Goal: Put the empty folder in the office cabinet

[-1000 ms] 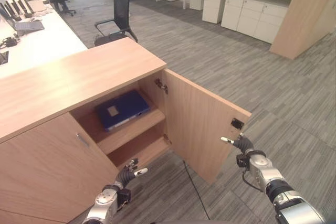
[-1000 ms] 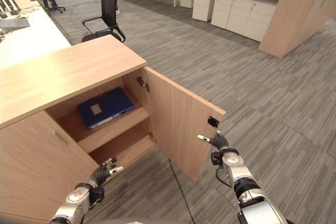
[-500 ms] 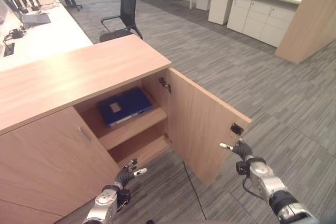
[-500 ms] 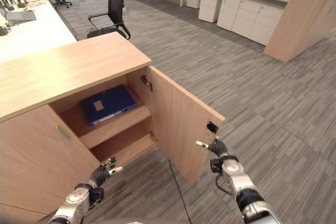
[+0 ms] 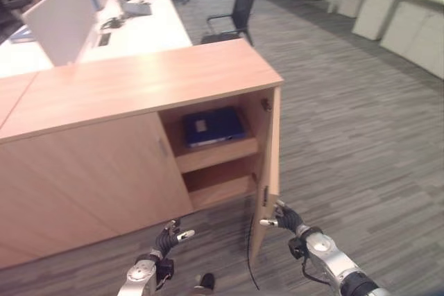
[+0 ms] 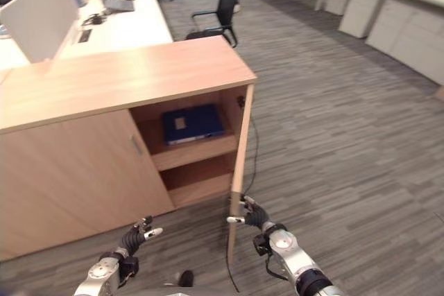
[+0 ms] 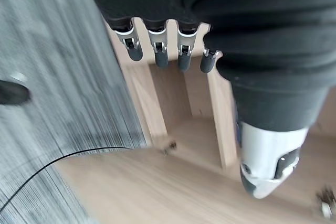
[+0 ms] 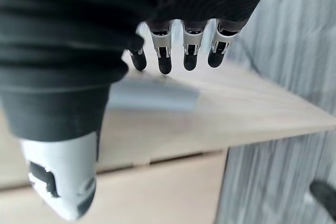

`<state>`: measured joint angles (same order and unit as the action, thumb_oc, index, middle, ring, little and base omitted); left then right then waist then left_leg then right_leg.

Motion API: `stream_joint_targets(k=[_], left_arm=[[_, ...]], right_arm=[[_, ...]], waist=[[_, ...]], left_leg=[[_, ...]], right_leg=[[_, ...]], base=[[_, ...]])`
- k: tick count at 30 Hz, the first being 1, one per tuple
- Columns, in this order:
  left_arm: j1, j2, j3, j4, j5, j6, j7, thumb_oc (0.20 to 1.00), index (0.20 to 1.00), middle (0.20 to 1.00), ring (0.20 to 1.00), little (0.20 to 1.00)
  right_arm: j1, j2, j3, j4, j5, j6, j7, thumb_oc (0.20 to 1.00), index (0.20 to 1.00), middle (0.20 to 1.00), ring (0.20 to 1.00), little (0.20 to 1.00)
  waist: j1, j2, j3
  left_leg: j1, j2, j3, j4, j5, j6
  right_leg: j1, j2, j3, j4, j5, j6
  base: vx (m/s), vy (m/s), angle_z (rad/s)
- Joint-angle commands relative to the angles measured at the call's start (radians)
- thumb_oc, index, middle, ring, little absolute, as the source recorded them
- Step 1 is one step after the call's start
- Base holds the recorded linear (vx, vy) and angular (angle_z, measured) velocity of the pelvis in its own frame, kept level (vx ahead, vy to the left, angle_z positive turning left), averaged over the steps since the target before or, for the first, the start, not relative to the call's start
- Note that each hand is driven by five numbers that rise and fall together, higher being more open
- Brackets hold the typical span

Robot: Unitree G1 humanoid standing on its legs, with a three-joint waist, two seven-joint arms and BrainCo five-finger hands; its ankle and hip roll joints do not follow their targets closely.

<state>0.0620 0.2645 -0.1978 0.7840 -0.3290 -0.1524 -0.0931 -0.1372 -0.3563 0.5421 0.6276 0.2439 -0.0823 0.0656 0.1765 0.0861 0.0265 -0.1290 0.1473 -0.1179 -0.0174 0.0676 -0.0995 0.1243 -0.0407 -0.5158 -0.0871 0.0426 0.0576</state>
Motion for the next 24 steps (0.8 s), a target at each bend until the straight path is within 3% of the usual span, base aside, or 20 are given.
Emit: stream_joint_targets(k=[1, 2, 4, 5, 6, 8, 10, 12, 13, 14, 16, 17, 18, 20, 22, 24], left_arm=[[-0.123, 0.052, 0.003, -0.01, -0.025, -0.042, 0.011, 1.0, 1.0, 1.0, 1.0, 1.0], [-0.119, 0.052, 0.001, -0.007, -0.025, -0.041, 0.009, 1.0, 1.0, 1.0, 1.0, 1.0], [-0.099, 0.058, -0.003, -0.004, -0.021, -0.037, 0.003, 1.0, 1.0, 1.0, 1.0, 1.0], [-0.099, 0.058, -0.003, -0.004, -0.021, -0.037, 0.003, 1.0, 1.0, 1.0, 1.0, 1.0], [-0.08, 0.068, 0.001, 0.0, -0.007, -0.033, 0.0, 1.0, 1.0, 1.0, 1.0, 1.0], [-0.09, 0.097, -0.004, -0.012, -0.005, -0.026, -0.01, 1.0, 1.0, 1.0, 1.0, 1.0], [-0.095, 0.106, -0.008, -0.023, -0.01, -0.025, -0.014, 1.0, 1.0, 1.0, 1.0, 1.0], [-0.097, 0.123, -0.01, -0.037, -0.019, -0.027, -0.018, 1.0, 1.0, 1.0, 1.0, 1.0], [-0.098, 0.148, -0.015, -0.048, -0.025, -0.025, -0.023, 1.0, 1.0, 1.0, 1.0, 1.0], [-0.104, 0.163, -0.02, -0.055, -0.028, -0.026, -0.024, 1.0, 1.0, 1.0, 1.0, 1.0], [-0.106, 0.163, -0.021, -0.055, -0.028, -0.025, -0.024, 1.0, 1.0, 1.0, 1.0, 1.0], [-0.124, 0.179, -0.043, -0.06, -0.05, -0.028, -0.039, 1.0, 1.0, 1.0, 1.0, 1.0], [-0.13, 0.185, -0.049, -0.059, -0.056, -0.028, -0.043, 1.0, 1.0, 1.0, 1.0, 1.0], [-0.135, 0.191, -0.054, -0.055, -0.063, -0.028, -0.049, 1.0, 1.0, 1.0, 1.0, 1.0], [-0.144, 0.201, -0.059, -0.054, -0.068, -0.029, -0.051, 1.0, 1.0, 1.0, 1.0, 1.0], [-0.151, 0.201, -0.079, -0.043, -0.055, -0.031, -0.064, 1.0, 1.0, 1.0, 1.0, 1.0]], right_arm=[[-0.106, 0.088, -0.002, -0.031, -0.013, -0.049, 0.016, 1.0, 1.0, 1.0, 1.0, 1.0], [-0.112, 0.089, 0.001, -0.023, -0.014, -0.048, 0.012, 1.0, 1.0, 1.0, 1.0, 1.0], [-0.111, 0.103, -0.011, -0.005, -0.006, -0.037, 0.01, 1.0, 1.0, 1.0, 1.0, 1.0], [-0.111, 0.103, -0.011, -0.005, -0.006, -0.037, 0.01, 1.0, 1.0, 1.0, 1.0, 1.0], [-0.11, 0.109, -0.039, 0.012, -0.002, -0.034, 0.001, 1.0, 1.0, 1.0, 1.0, 1.0], [-0.133, 0.122, -0.166, 0.112, 0.071, -0.04, -0.055, 1.0, 1.0, 1.0, 1.0, 1.0], [-0.149, 0.126, -0.202, 0.141, 0.095, -0.044, -0.066, 1.0, 1.0, 1.0, 1.0, 1.0], [-0.185, 0.122, -0.266, 0.207, 0.143, -0.046, -0.089, 1.0, 1.0, 1.0, 1.0, 1.0], [-0.234, 0.106, -0.318, 0.27, 0.181, -0.046, -0.102, 1.0, 1.0, 1.0, 1.0, 1.0], [-0.247, 0.095, -0.352, 0.295, 0.215, -0.047, -0.107, 1.0, 1.0, 1.0, 1.0, 1.0], [-0.248, 0.094, -0.353, 0.296, 0.215, -0.047, -0.107, 1.0, 1.0, 1.0, 1.0, 1.0], [-0.271, 0.032, -0.405, 0.355, 0.284, -0.056, -0.125, 1.0, 1.0, 1.0, 1.0, 1.0], [-0.278, 0.011, -0.421, 0.372, 0.304, -0.059, -0.13, 1.0, 1.0, 1.0, 1.0, 1.0], [-0.29, -0.017, -0.44, 0.389, 0.328, -0.063, -0.135, 1.0, 1.0, 1.0, 1.0, 1.0], [-0.307, -0.058, -0.467, 0.428, 0.347, -0.062, -0.142, 1.0, 1.0, 1.0, 1.0, 1.0], [-0.34, -0.112, -0.511, 0.508, 0.383, -0.059, -0.135, 1.0, 1.0, 1.0, 1.0, 1.0]], waist=[[0.004, -0.118, 0.09], [-0.006, -0.118, 0.082], [-0.002, -0.113, 0.064], [-0.002, -0.114, 0.064], [0.012, -0.123, 0.046], [0.041, -0.156, 0.033], [0.047, -0.16, 0.039], [0.047, -0.161, 0.048], [0.052, -0.154, 0.064], [0.054, -0.147, 0.07], [0.056, -0.145, 0.068], [0.032, -0.149, 0.075], [0.024, -0.151, 0.076], [0.013, -0.153, 0.075], [-0.006, -0.158, 0.074], [-0.01, -0.179, 0.061]], left_leg=[[-0.014, 0.062, 0.22, 0.135, 0.014, -0.071], [0.004, 0.087, 0.314, 0.133, 0.003, -0.063], [0.018, 0.084, 0.372, 0.107, 0.01, -0.05], [0.019, 0.084, 0.373, 0.107, 0.01, -0.049], [0.023, 0.054, 0.349, 0.081, 0.001, -0.034], [0.014, -0.004, 0.311, 0.068, -0.024, 0.014], [0.022, -0.018, 0.303, 0.066, -0.035, 0.03], [0.047, -0.043, 0.291, 0.055, -0.048, 0.055], [0.07, -0.056, 0.276, 0.033, -0.053, 0.078], [0.082, -0.051, 0.26, 0.024, -0.053, 0.079], [0.079, -0.048, 0.261, 0.025, -0.051, 0.079], [0.119, -0.075, 0.186, 0.0, -0.061, 0.073], [0.125, -0.081, 0.166, 0.001, -0.068, 0.07], [0.127, -0.085, 0.14, 0.002, -0.076, 0.064], [0.141, -0.09, 0.103, -0.01, -0.084, 0.056], [0.149, -0.105, 0.076, -0.009, -0.102, 0.051]], right_leg=[[0.04, -0.175, 0.085, 0.005, -0.078, 0.104], [0.049, -0.175, 0.066, 0.007, -0.085, 0.104], [0.065, -0.175, 0.04, 0.012, -0.082, 0.102], [0.065, -0.175, 0.04, 0.012, -0.082, 0.102], [0.074, -0.189, 0.021, 0.032, -0.08, 0.105], [0.039, -0.243, -0.009, 0.182, -0.102, 0.124], [0.009, -0.266, 0.0, 0.254, -0.101, 0.134], [-0.035, -0.314, 0.021, 0.386, -0.043, 0.168], [-0.086, -0.338, 0.064, 0.512, 0.036, 0.201], [-0.109, -0.317, 0.098, 0.547, 0.037, 0.204], [-0.111, -0.314, 0.099, 0.543, 0.043, 0.204], [-0.116, -0.243, 0.21, 0.445, -0.05, 0.189], [-0.108, -0.225, 0.228, 0.386, -0.083, 0.175], [-0.11, -0.208, 0.254, 0.296, -0.079, 0.159], [-0.149, -0.204, 0.308, 0.226, -0.049, 0.165], [-0.109, -0.207, 0.325, 0.157, -0.026, 0.167]], base=[[-0.09, 0.132, 1.0], [-0.04, 0.134, 1.06], [0.02, 0.11, 0.94], [0.07, 0.131, 0.88], [0.1, 0.194, 1.04], [0.11, 0.243, 1.33], [0.05, 0.141, 1.07], [0.07, 0.19, 0.47], [0.07, 0.12, 0.37], [0.04, 0.062, 0.34], [0.11, 0.008, 0.3], [0.27, -0.022, 0.32], [0.26, -0.022, 0.24], [0.12, -0.102, 0.59], [0.18, -0.105, 0.6], [0.18, -0.116, 0.87]])
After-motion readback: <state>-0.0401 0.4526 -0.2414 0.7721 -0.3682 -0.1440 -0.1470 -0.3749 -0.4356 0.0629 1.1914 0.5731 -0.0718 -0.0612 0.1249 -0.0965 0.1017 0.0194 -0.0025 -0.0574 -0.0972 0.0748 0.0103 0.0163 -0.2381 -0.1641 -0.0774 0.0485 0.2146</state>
